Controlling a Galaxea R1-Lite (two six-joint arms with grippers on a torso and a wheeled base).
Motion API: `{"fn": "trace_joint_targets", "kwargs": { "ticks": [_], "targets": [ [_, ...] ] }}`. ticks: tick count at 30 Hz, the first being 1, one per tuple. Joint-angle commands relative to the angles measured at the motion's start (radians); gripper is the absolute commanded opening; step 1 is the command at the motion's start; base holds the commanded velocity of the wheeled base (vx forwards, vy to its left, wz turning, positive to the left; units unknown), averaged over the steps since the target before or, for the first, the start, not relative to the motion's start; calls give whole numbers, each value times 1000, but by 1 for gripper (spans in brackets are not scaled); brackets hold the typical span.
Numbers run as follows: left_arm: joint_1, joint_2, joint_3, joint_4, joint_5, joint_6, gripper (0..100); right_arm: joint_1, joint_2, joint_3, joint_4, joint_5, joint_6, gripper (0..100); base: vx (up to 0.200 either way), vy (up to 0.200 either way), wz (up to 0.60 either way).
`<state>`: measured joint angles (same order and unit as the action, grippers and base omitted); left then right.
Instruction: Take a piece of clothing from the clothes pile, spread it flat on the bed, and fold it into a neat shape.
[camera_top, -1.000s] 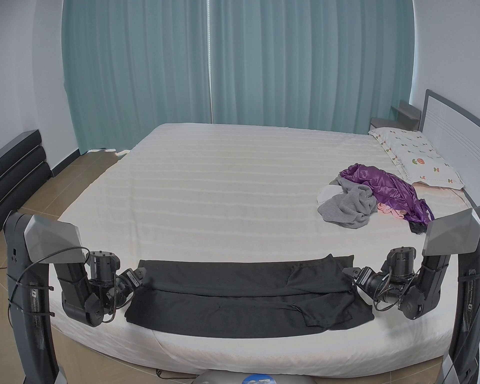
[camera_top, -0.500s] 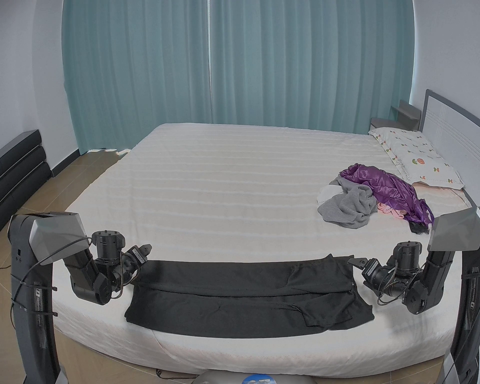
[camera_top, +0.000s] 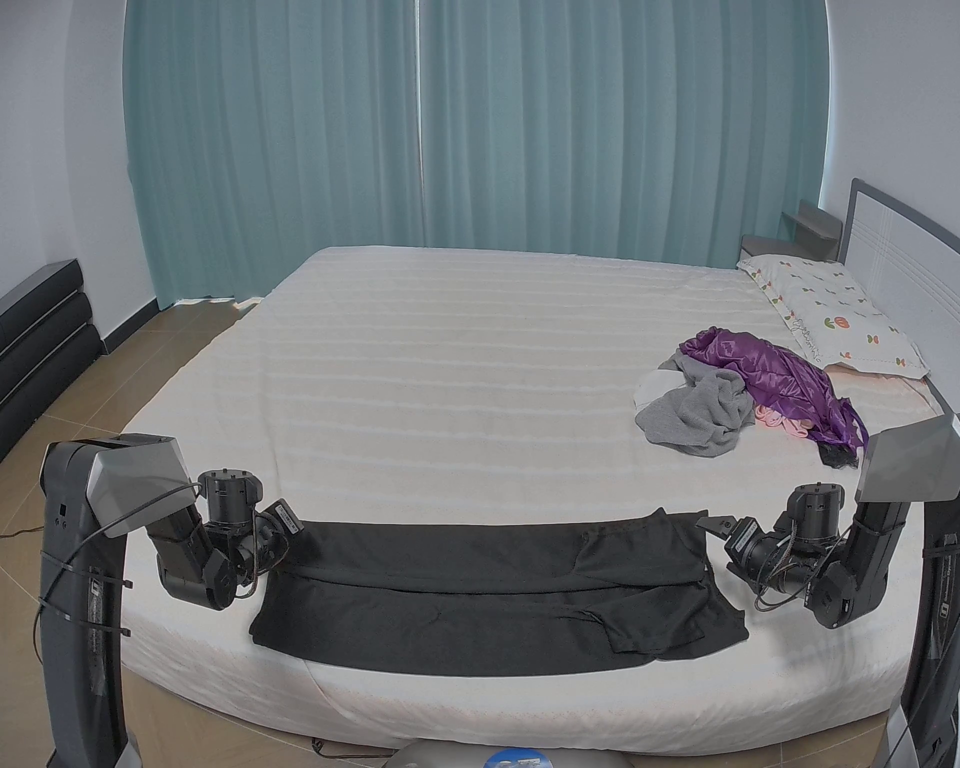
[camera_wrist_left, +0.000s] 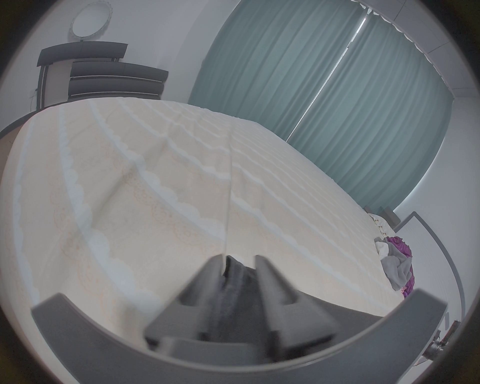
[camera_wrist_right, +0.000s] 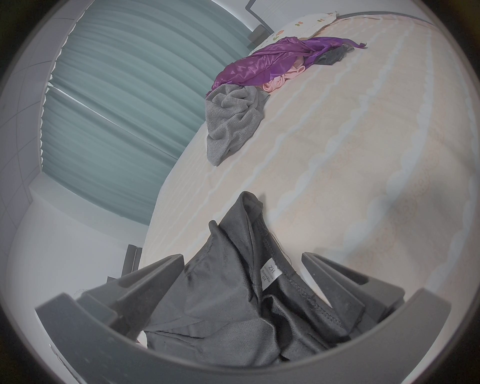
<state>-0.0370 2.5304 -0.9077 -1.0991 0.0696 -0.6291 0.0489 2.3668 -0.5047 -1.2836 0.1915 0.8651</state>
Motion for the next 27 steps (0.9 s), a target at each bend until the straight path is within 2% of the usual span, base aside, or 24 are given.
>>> {"fn": "trace_joint_targets", "kwargs": {
  "ticks": [1,17,18,26,27],
  "targets": [
    [14,8,-5,-2,7,-3,0,0,2,2,0,0,0,100,0,0,0],
    [28,8,-4,-2,13,-9,0,3,2,-6,0,-1,0,100,0,0,0],
    [28,7,-4,-2,15,-9,100,3,-3,-6,-2,-1,-1,100,0,0,0],
    [26,2,0,-2,12,-17,100,22,-41,-8,-17,-7,-14,100,0,0,0],
    [26,-2,-2,-2,13,-63,100,57,-57,-41,-3,-7,-43,100,0,0,0]
  ]
}}
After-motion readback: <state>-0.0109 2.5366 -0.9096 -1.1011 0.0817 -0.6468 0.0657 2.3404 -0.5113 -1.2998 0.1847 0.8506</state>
